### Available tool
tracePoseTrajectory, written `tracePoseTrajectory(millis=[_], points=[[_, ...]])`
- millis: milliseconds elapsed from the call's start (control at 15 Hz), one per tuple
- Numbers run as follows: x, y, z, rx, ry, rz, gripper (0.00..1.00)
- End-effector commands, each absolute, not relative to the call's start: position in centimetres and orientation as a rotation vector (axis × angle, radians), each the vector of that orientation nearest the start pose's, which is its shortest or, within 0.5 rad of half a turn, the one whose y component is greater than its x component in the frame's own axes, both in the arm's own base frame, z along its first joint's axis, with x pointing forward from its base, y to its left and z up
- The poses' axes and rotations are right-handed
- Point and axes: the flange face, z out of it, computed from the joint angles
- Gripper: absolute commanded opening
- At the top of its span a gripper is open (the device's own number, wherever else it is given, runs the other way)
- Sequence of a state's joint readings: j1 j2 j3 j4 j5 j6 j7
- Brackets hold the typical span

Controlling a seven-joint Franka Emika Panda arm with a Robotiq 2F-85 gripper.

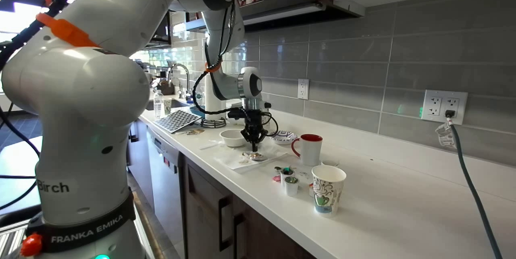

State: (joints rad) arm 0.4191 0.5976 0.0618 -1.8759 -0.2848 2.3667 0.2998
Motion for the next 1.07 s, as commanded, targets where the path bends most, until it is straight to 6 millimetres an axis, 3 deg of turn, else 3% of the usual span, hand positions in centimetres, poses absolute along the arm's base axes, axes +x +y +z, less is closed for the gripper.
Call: tracePoseTrajectory(millis=[0, 1000], points=[[55.0, 27.8, 17.3, -3.257, -0.596, 0.079, 0.00], [54.1, 28.9, 17.7, -3.215, -0.499, 0.125, 0.00]])
